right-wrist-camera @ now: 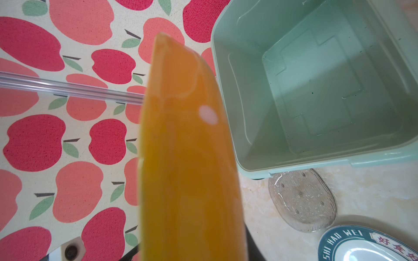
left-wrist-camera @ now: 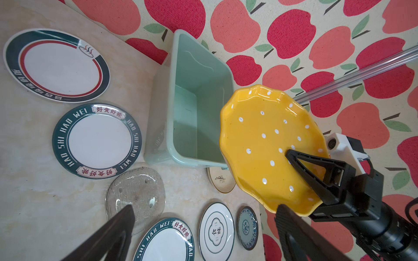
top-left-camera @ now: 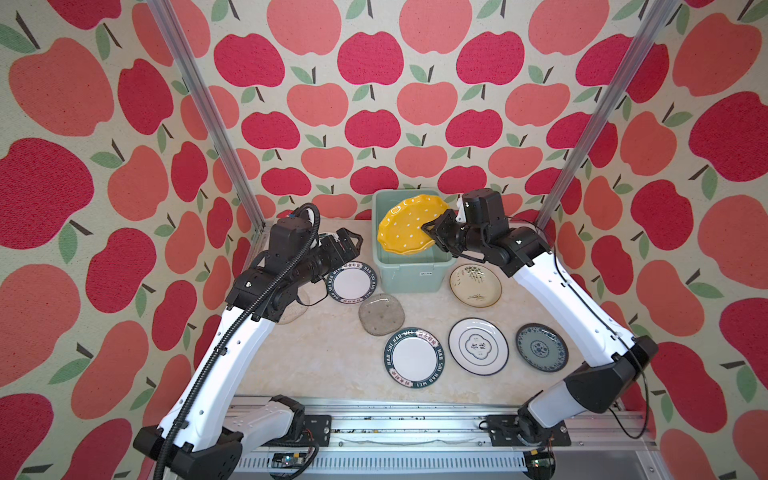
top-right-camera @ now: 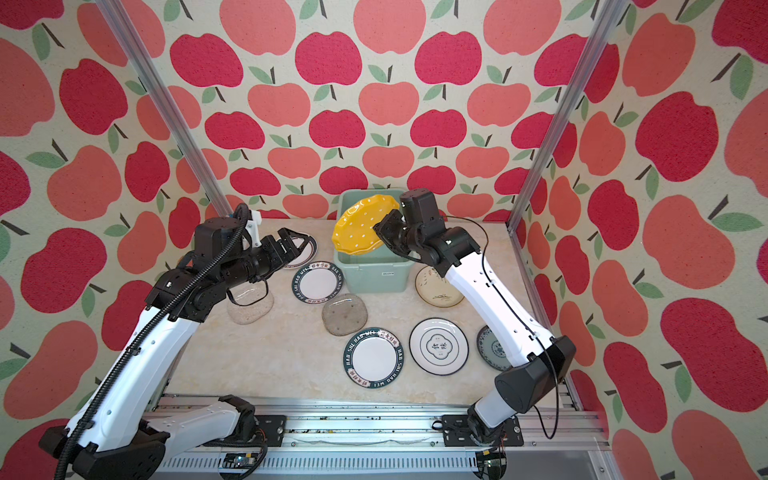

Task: Place the plates into the plastic bin on the countertop
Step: 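Lower the yellow plate into the green bin with the right gripper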

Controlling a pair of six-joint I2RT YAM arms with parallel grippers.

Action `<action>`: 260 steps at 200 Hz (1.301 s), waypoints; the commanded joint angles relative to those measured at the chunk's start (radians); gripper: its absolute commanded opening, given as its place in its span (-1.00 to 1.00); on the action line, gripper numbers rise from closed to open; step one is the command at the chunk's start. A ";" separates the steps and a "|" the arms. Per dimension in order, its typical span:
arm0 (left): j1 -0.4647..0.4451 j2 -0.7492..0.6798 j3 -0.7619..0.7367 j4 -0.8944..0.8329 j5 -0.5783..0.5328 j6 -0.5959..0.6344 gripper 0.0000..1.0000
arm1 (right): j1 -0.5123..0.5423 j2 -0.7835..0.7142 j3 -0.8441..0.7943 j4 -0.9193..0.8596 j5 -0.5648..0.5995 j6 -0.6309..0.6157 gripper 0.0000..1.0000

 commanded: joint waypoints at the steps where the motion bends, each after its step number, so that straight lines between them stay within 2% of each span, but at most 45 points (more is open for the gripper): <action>1: -0.005 0.024 -0.006 -0.003 -0.044 0.019 0.98 | 0.006 0.036 0.057 0.187 0.138 0.093 -0.85; 29: -0.006 0.041 -0.021 0.012 -0.076 0.024 0.98 | 0.002 0.103 0.089 0.199 0.217 0.122 -0.85; 50: -0.006 0.065 -0.026 0.013 -0.077 0.040 0.98 | -0.010 0.178 0.135 0.220 0.220 0.131 -0.84; 139: 0.015 0.127 -0.049 0.023 -0.025 0.053 0.98 | -0.058 0.424 0.325 0.209 0.268 0.039 -0.86; 177: 0.031 0.155 -0.048 0.005 0.003 0.074 0.98 | -0.078 0.517 0.352 0.246 0.241 0.070 -0.88; 215: 0.055 0.182 -0.064 0.014 0.035 0.075 0.98 | -0.079 0.632 0.449 0.231 0.190 0.040 -0.88; 260: 0.070 0.204 -0.057 -0.004 0.049 0.094 0.98 | -0.076 0.644 0.378 0.250 0.170 0.022 -0.88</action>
